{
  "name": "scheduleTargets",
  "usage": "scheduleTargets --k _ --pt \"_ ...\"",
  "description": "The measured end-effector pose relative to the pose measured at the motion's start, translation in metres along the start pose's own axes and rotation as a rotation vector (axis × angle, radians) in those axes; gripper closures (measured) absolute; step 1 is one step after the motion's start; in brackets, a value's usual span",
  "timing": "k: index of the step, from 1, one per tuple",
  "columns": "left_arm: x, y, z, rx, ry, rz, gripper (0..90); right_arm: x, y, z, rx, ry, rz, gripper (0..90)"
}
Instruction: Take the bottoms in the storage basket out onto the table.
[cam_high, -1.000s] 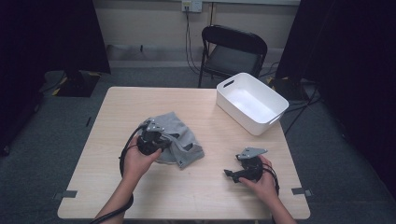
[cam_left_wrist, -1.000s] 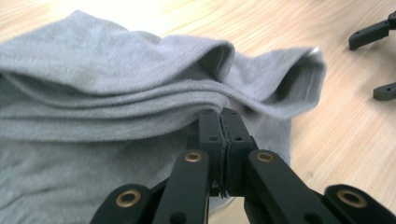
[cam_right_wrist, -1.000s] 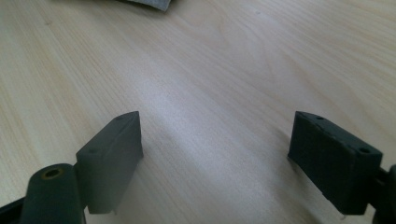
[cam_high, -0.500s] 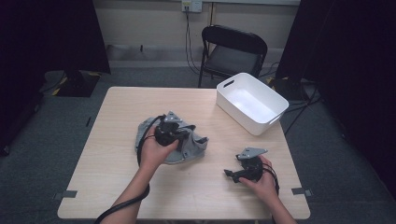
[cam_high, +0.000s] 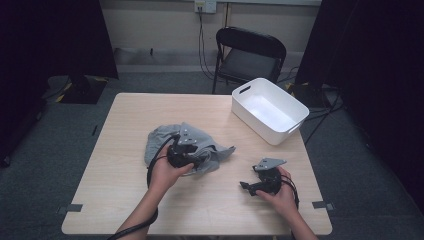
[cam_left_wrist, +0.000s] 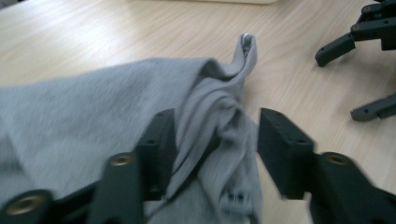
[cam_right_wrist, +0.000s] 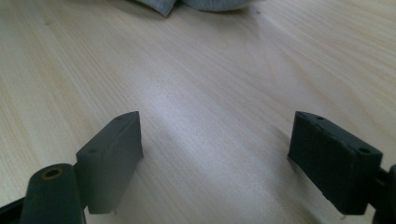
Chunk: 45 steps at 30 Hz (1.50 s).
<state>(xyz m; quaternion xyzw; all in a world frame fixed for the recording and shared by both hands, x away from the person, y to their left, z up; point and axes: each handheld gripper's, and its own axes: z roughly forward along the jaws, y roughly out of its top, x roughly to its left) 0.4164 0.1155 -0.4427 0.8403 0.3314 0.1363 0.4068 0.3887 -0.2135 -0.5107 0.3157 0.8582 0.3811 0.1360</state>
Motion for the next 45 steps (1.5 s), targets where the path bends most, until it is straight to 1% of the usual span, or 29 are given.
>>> scheduleTargets --k 1,2,3,4,6,7,9,10,12,13,16,17,18,19,22,24,26,29,31,32,33,34,36,37,38,39,40,41,45 --pt "0.003 -0.007 -0.005 -0.004 0.005 -0.011 42.9 0.0 0.0 0.0 0.0 0.0 0.0 16.7" --pt "0.003 -0.007 -0.005 -0.004 0.005 -0.011 40.9 0.0 0.0 0.0 0.0 0.0 0.0 16.7" --pt "0.008 -0.019 -0.015 -0.008 0.019 -0.036 39.9 0.0 0.0 0.0 0.0 0.0 0.0 16.7" --pt "0.008 -0.019 -0.015 -0.008 0.019 -0.036 38.9 0.0 0.0 0.0 0.0 0.0 0.0 16.7" --pt "0.015 -0.031 -0.027 -0.012 0.033 -0.047 38.6 0.0 0.0 0.0 0.0 0.0 0.0 16.7" --pt "0.023 -0.042 -0.039 -0.023 0.058 -0.07 37.1 0.0 0.0 0.0 0.0 0.0 0.0 16.7" --pt "0.026 -0.048 -0.045 -0.026 0.068 -0.083 36.3 0.0 0.0 0.0 0.0 0.0 0.0 16.7" --pt "0.034 -0.059 -0.054 -0.022 0.101 -0.103 35.9 0.0 0.0 0.0 0.0 0.0 0.0 16.7" --pt "0.043 -0.07 -0.061 -0.003 0.136 -0.093 33.5 0.0 0.0 0.0 0.0 0.0 0.0 16.7" --pt "0.043 -0.07 -0.061 -0.003 0.136 -0.093 32.8 0.0 0.0 0.0 0.0 0.0 0.0 16.7" --pt "0.055 -0.088 -0.068 0.03 0.183 -0.106 30.1 0.0 0.0 0.0 0.0 0.0 0.0 16.7" --pt "0.06 -0.097 -0.07 0.033 0.207 -0.128 29.6 0.0 0.0 0.0 0.0 0.0 0.0 16.7" --pt "0.062 -0.1 -0.07 0.041 0.211 -0.129 29.2 0.0 0.0 0.0 0.0 0.0 0.0 16.7" --pt "0.064 -0.104 -0.069 0.045 0.217 -0.145 29.0 0.0 0.0 0.0 0.0 0.0 0.0 16.7" --pt "0.067 -0.108 -0.067 0.052 0.236 -0.152 27.9 0.0 0.0 0.0 0.0 0.0 0.0 16.7" --pt "0.072 -0.112 -0.061 0.057 0.238 -0.18 27.8 0.0 0.0 0.0 0.0 0.0 0.0 16.6" --pt "0.075 -0.113 -0.058 0.076 0.252 -0.178 27.8 0.0 0.0 0.0 0.0 0.0 0.0 16.7" --pt "0.078 -0.113 -0.056 0.062 0.26 -0.185 28.0 0.0 0.0 0.0 0.0 0.0 0.0 16.7" --pt "0.079 -0.111 -0.053 0.048 0.25 -0.175 30.5 0.0 0.0 0.0 0.0 0.0 0.0 16.7" --pt "0.079 -0.11 -0.05 0.062 0.249 -0.143 32.3 0.0 0.0 0.0 0.0 0.0 -0.001 16.7" --pt "0.079 -0.11 -0.05 0.062 0.249 -0.143 34.6 0.0 0.0 0.0 0.0 0.0 -0.001 16.6" --pt "0.079 -0.109 -0.046 0.06 0.24 -0.163 36.6 0.0 0.0 0.0 0.0 0.0 -0.001 16.6" --pt "0.078 -0.108 -0.047 0.063 0.231 -0.173 46.2 0.0 0.0 0.0 0.0 0.0 0.0 16.6" --pt "0.078 -0.108 -0.047 0.063 0.231 -0.173 53.8 0.0 0.0 0.0 0.0 0.0 0.0 16.6" --pt "0.078 -0.107 -0.048 0.061 0.234 -0.173 53.8 0.0 0.0 0.0 0.0 0.0 0.0 16.7" --pt "0.077 -0.103 -0.05 0.046 0.217 -0.199 59.9 0.0 0.0 0.0 0.0 0.001 0.0 16.7" --pt "0.077 -0.103 -0.05 0.046 0.217 -0.199 62.8 0.0 0.0 0.0 0.0 0.001 0.0 16.7" --pt "0.076 -0.099 -0.052 0.04 0.218 -0.195 69.2 0.0 0.0 0.0 0.001 0.001 -0.001 16.7" --pt "0.075 -0.083 -0.063 0.016 0.207 -0.172 79.5 0.0 0.0 0.0 0.001 0.001 -0.002 16.6"
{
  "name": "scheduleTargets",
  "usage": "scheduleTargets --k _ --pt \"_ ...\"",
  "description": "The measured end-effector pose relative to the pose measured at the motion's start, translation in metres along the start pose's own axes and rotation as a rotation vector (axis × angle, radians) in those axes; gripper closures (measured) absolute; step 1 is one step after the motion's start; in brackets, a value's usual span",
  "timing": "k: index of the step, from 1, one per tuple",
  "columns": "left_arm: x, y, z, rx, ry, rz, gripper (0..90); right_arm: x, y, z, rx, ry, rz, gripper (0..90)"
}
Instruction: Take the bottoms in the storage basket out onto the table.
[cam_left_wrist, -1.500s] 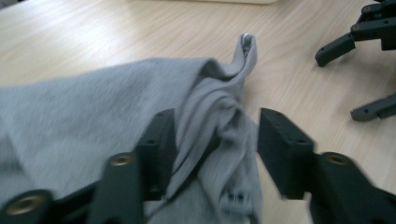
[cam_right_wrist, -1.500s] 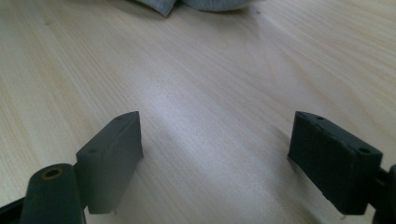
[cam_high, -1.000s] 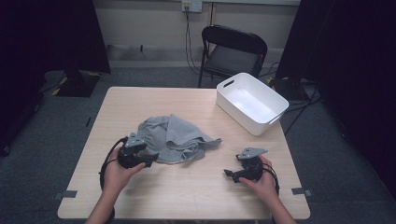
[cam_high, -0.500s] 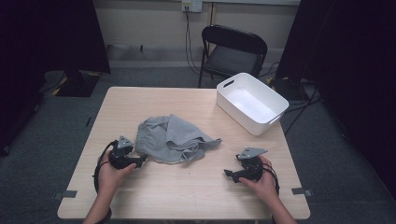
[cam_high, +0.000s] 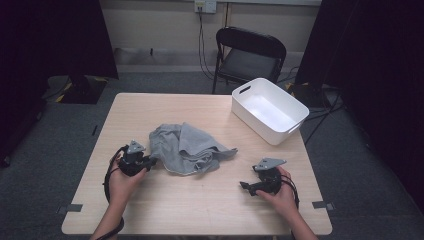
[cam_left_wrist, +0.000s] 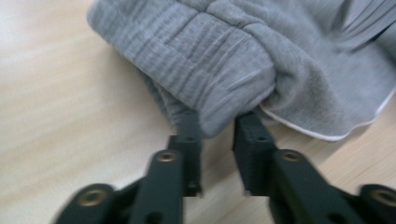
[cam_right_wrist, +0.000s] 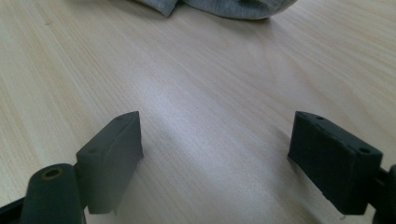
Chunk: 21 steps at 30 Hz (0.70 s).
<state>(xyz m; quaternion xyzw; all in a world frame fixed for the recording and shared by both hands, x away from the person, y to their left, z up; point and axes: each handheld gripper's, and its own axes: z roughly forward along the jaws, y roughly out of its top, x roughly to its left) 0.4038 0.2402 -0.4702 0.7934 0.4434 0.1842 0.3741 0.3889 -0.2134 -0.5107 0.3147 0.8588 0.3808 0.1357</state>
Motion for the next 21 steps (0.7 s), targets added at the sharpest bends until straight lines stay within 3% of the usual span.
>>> scheduleTargets --k 3,7,16,21 --pt "-0.007 0.02 -0.011 -0.04 -0.033 0.016 87.4 0.0 0.0 0.0 0.0 0.0 0.001 16.7" --pt "-0.013 0.034 -0.013 -0.024 -0.047 0.047 88.4 0.0 0.0 0.0 0.0 0.001 0.001 16.7" --pt "-0.019 0.042 -0.007 -0.001 -0.066 0.044 89.1 0.0 0.0 0.0 0.001 0.001 0.001 16.7" --pt "-0.026 0.044 0.0 0.002 -0.08 0.071 89.3 0.0 0.0 0.0 0.0 0.001 0.0 16.7"
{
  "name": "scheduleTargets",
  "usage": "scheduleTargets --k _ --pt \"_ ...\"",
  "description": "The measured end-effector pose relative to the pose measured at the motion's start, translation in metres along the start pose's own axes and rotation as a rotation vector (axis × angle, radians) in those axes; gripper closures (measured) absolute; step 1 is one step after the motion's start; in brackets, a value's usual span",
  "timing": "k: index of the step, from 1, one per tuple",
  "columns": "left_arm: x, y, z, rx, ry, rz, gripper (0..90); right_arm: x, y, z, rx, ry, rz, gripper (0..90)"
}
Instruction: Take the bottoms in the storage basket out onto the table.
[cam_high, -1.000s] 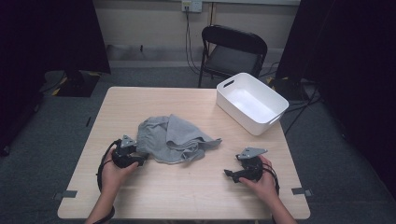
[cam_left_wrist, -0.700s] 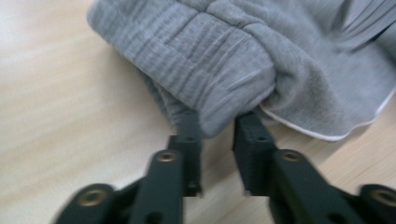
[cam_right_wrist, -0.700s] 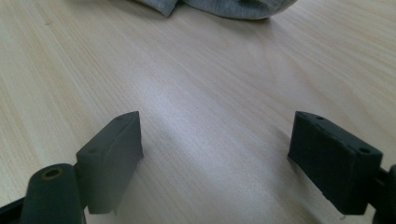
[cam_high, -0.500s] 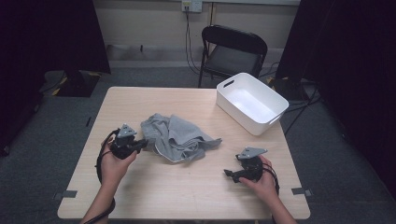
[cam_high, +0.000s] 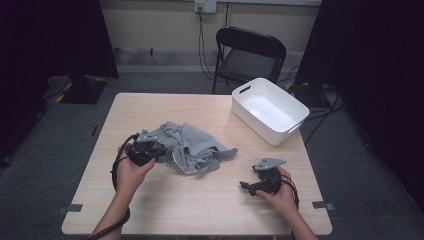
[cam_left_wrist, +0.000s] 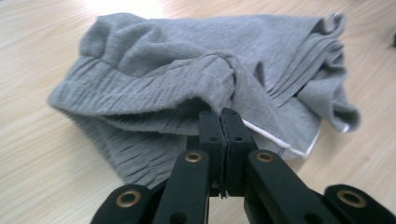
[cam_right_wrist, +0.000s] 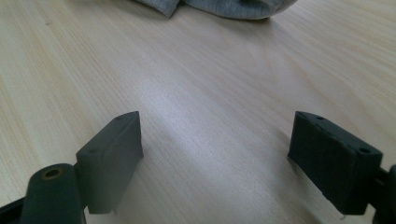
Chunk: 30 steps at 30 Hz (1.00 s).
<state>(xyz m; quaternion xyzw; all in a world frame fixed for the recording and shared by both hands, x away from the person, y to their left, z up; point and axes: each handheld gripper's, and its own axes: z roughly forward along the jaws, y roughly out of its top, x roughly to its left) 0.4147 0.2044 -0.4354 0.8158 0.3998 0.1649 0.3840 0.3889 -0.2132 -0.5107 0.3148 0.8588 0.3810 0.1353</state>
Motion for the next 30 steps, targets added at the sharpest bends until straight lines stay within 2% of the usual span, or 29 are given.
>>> scheduleTargets --k 6,10,12,13,16,17,18,21,24,26,28,29,30 --pt "-0.005 0.006 0.006 0.0 -0.017 0.006 89.3 0.001 0.001 0.001 0.0 0.0 -0.003 16.8" --pt "-0.009 0.009 0.009 -0.005 -0.022 0.018 89.3 0.003 0.004 0.003 -0.005 0.002 -0.004 20.3" --pt "-0.011 0.012 0.012 0.001 -0.03 0.041 89.4 0.005 0.012 0.006 0.024 0.023 -0.006 22.9" --pt "-0.013 0.014 0.014 -0.002 -0.035 0.034 89.3 0.007 0.016 0.008 0.025 0.037 -0.016 23.8" --pt "-0.016 0.016 0.019 0.009 -0.044 0.048 89.3 0.013 0.031 0.013 0.007 0.063 -0.03 24.0" --pt "-0.016 0.016 0.019 0.009 -0.044 0.048 89.3 0.013 0.031 0.013 0.007 0.063 -0.03 24.0" --pt "-0.017 0.017 0.021 0.021 -0.054 0.054 89.4 0.018 0.041 0.017 -0.006 0.082 -0.027 24.3" --pt "-0.018 0.017 0.023 0.018 -0.055 0.051 89.3 0.024 0.05 0.021 -0.008 0.086 -0.051 25.1" --pt "-0.021 0.016 0.026 0.03 -0.067 0.057 89.3 0.03 0.067 0.029 -0.009 0.096 -0.079 26.4" --pt "-0.022 0.015 0.029 0.029 -0.078 0.044 89.4 0.031 0.076 0.032 -0.012 0.102 -0.075 26.4" --pt "-0.022 0.015 0.03 0.033 -0.078 0.049 89.3 0.03 0.082 0.035 -0.009 0.105 -0.079 27.4" --pt "-0.024 0.016 0.031 0.032 -0.085 0.04 89.3 0.029 0.091 0.042 0.015 0.103 -0.088 30.0" --pt "-0.024 0.016 0.031 0.038 -0.084 0.054 89.3 0.027 0.094 0.045 0.006 0.099 -0.078 31.0"
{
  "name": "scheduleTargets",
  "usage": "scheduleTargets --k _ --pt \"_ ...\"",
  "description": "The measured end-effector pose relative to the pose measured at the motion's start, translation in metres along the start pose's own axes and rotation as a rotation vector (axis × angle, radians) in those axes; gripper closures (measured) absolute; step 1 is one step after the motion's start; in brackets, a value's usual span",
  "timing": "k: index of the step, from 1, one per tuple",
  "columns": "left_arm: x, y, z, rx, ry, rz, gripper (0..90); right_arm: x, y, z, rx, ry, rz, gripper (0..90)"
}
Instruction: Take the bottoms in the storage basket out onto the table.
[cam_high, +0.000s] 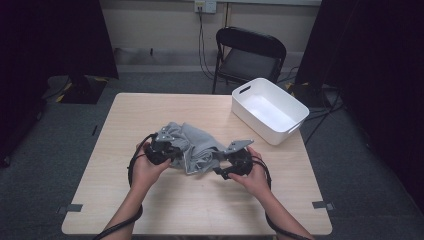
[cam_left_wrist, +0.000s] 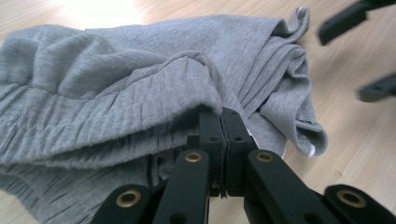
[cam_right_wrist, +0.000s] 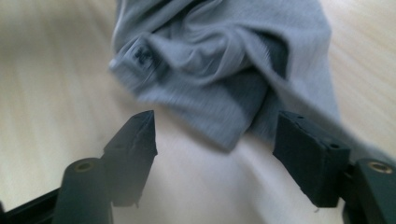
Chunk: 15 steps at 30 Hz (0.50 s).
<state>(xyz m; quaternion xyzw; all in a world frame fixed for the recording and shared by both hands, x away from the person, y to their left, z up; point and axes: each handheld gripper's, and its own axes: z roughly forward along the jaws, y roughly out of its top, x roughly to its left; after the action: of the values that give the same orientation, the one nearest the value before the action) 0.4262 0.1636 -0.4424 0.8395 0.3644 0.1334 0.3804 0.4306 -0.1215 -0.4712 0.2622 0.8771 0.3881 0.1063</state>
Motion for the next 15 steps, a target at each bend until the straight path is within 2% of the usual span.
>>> scheduleTargets --k 1,2,5,6,7,9,10,11,13,14,15 --pt "0.0 0.0 0.0 0.0 0.0 0.0 89.3 0.0 0.0 0.0 0.0 0.0 0.0 31.0" --pt "-0.001 0.001 0.001 -0.005 -0.002 -0.001 89.3 -0.005 0.007 0.005 -0.021 -0.004 0.033 34.0" --pt "-0.002 0.002 0.002 -0.002 -0.004 0.007 89.3 -0.009 0.013 0.01 -0.04 -0.014 0.053 37.7" --pt "-0.002 0.002 0.003 0.003 -0.007 0.012 89.3 -0.009 0.014 0.012 -0.034 -0.011 0.052 44.9" --pt "-0.003 0.003 0.003 0.012 -0.006 0.021 89.3 -0.01 0.016 0.021 0.013 -0.018 0.027 46.5" --pt "-0.004 0.004 0.004 0.008 -0.016 0.014 89.3 -0.009 0.015 0.028 0.04 -0.016 0.02 52.3" --pt "-0.004 0.004 0.004 0.009 -0.012 0.025 89.3 -0.008 0.013 0.031 0.052 -0.007 0.02 54.5" --pt "-0.005 0.004 0.004 0.006 -0.018 0.014 89.3 -0.007 0.012 0.034 0.065 -0.01 0.015 57.8" --pt "-0.004 0.005 0.003 0.005 -0.021 0.017 89.3 -0.007 0.01 0.035 0.075 -0.008 0.024 59.4" --pt "-0.005 0.004 0.004 0.006 -0.032 0.006 89.3 -0.006 0.008 0.036 0.07 -0.007 0.046 60.9" --pt "-0.005 0.005 0.003 0.008 -0.029 0.021 89.3 -0.006 0.006 0.035 0.065 -0.001 0.06 64.7"
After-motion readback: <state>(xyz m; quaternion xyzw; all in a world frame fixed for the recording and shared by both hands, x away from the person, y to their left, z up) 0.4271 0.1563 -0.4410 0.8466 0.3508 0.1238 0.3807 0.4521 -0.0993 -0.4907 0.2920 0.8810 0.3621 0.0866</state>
